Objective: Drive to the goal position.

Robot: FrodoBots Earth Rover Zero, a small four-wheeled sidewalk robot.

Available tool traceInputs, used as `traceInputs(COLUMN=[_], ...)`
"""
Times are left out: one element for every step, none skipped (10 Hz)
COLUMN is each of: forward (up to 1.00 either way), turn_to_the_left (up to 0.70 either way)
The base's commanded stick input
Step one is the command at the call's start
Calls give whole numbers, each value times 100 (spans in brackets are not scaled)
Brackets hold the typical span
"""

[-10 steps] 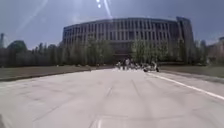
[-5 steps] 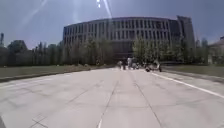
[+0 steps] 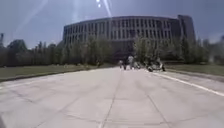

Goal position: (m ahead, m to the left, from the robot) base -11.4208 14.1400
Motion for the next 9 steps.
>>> traceInputs(forward=[85,85,85,85,85,85,85,85,85], turn_to_the_left=[0,0,0,0,0,0,0,0,0])
